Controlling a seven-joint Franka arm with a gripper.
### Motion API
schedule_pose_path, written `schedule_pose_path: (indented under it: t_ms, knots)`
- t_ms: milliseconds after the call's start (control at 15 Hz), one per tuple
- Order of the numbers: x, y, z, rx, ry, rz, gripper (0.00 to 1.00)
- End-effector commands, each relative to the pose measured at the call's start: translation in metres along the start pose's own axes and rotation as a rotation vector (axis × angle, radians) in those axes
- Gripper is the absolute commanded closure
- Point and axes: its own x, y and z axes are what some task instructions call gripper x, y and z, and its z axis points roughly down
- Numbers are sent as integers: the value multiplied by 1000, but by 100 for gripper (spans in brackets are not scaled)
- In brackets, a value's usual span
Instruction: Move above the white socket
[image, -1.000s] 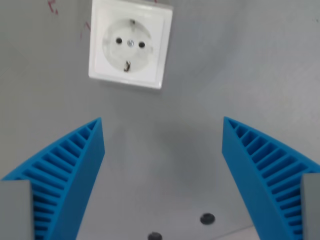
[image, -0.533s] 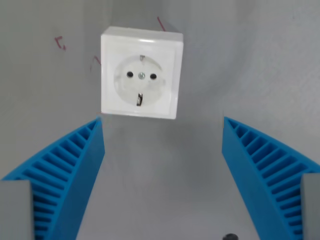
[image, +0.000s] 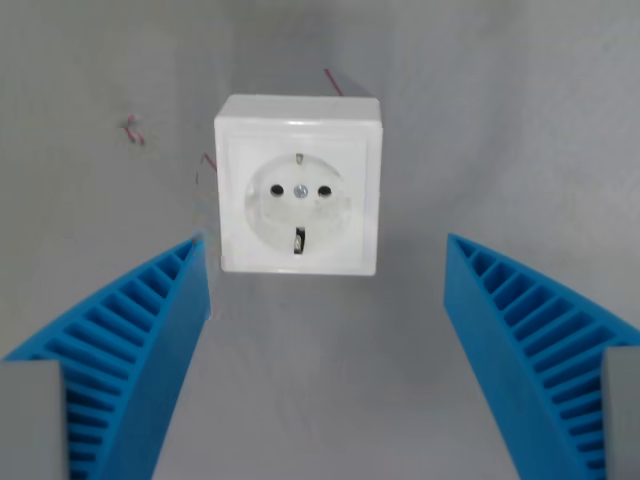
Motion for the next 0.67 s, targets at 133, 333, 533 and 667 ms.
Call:
schedule_pose_path:
  t_ms: [133,333,533,667]
  knots:
    - [12,-11,8,-108,54,88,0]
    - [14,-13,10,-111,56,84,0]
    - [13,-14,10,-111,58,80,0]
    - [13,-15,10,-111,59,78,0]
